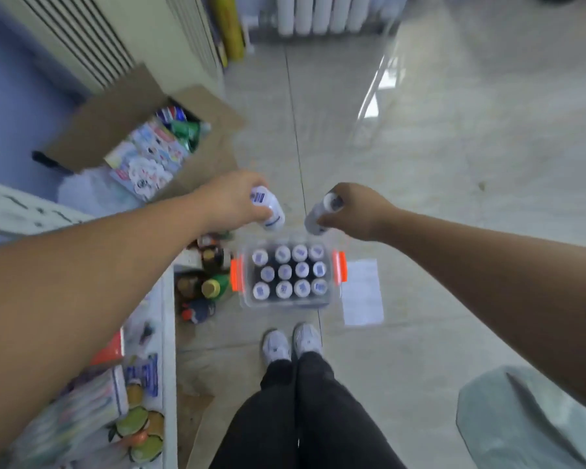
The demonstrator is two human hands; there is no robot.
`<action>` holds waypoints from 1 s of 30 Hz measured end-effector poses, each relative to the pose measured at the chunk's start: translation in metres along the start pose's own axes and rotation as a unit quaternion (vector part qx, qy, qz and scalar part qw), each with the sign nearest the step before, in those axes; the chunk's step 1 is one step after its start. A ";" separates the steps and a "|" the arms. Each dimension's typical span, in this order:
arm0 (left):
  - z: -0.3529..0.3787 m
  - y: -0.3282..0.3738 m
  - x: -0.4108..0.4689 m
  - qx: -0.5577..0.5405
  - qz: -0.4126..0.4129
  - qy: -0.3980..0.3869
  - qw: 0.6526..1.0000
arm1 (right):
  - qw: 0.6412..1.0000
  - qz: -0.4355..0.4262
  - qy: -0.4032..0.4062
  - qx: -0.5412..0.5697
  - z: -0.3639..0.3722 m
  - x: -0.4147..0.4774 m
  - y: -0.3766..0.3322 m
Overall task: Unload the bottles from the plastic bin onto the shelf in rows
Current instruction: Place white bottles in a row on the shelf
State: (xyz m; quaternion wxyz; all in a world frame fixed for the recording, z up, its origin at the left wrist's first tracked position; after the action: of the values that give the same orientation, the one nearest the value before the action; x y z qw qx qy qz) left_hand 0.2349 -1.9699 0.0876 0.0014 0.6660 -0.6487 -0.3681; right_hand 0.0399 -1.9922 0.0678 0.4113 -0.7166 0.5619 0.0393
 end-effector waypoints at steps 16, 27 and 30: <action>-0.337 0.182 -0.272 0.179 -0.022 0.172 0.968 | 0.956 -0.225 0.052 -0.183 -0.291 -0.185 -0.321; -0.268 0.151 -0.579 0.089 -0.303 0.280 0.906 | 0.859 -0.501 -0.024 -0.102 -0.167 -0.340 -0.471; -0.223 0.147 -0.685 0.066 -0.388 0.311 0.865 | 0.820 -0.557 -0.081 -0.104 -0.102 -0.408 -0.511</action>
State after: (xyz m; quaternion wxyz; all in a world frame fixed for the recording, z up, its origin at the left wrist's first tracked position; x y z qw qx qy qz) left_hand 0.2953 -1.5063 0.6557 0.0165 0.9426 -0.3264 -0.0688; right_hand 0.2774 -1.7264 0.6250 0.3302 -0.9401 0.0244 -0.0806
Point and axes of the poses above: each hand's wrist, its own x-axis towards the middle knuckle, its own z-axis out of the palm, y = z × x, the point moved 9 cm from there along x, towards the middle knuckle, and after that the axes turned 1 degree about -z, right-handed, at the moved point
